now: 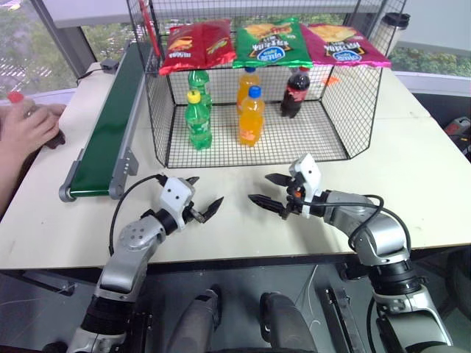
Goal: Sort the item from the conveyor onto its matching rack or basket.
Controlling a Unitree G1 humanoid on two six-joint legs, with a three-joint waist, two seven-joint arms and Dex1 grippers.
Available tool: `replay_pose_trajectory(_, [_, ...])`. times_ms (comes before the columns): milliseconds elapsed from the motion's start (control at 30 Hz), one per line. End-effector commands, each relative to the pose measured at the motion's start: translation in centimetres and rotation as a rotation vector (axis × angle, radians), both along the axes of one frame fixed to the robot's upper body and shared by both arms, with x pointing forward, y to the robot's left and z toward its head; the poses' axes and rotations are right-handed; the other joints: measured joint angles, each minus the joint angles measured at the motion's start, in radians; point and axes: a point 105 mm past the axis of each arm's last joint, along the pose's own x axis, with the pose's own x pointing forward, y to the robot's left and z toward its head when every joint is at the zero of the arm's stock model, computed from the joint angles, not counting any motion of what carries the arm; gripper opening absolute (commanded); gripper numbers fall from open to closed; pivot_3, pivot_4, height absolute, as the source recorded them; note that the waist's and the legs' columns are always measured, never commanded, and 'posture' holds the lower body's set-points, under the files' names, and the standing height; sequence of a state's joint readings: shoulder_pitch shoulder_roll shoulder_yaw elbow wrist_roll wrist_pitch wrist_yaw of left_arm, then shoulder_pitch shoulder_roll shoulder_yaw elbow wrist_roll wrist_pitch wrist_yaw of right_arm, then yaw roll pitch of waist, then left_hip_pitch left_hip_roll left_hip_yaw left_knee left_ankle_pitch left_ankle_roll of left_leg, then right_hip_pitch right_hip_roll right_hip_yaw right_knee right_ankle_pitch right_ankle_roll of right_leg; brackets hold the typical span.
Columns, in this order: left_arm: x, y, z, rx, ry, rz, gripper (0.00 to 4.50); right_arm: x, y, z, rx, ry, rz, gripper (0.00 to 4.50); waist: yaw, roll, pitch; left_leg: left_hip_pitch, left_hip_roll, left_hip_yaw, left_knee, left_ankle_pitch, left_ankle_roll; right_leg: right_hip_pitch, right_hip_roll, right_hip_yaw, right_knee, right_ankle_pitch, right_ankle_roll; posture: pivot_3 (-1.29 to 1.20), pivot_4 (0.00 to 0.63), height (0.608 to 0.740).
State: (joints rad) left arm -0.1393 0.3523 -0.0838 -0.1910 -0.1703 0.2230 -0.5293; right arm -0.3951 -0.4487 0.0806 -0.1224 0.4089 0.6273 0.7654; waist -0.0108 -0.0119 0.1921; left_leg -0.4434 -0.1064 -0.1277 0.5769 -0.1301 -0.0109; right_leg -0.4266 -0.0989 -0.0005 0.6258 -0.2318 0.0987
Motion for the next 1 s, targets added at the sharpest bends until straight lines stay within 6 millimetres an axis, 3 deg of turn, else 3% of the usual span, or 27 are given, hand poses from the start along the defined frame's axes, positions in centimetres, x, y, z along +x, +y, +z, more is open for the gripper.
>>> replay_pose_trajectory(33, [0.13, 0.21, 1.38, -0.018, -0.062, 0.002, 4.50, -0.01, 0.39, 1.15, 0.016, -0.047, 0.018, 4.46, 0.000, 0.000, 0.000, 0.000, 0.000, 0.000, 0.000, 0.000, 0.000, 0.000, 0.000, 0.000, 0.000, 0.000, 0.000, 0.00, 0.150, 0.738])
replay_pose_trajectory(1000, [0.41, -0.36, 1.23, -0.029, -0.037, 0.012, 4.50, 0.04, 0.16, 1.44, -0.011, -0.060, 0.042, 4.46, 0.000, 0.000, 0.000, 0.000, 0.000, 0.000, 0.000, 0.000, 0.000, 0.000, 0.000, 0.000, 0.000, 0.000, 0.000, 0.00, 0.150, 0.738])
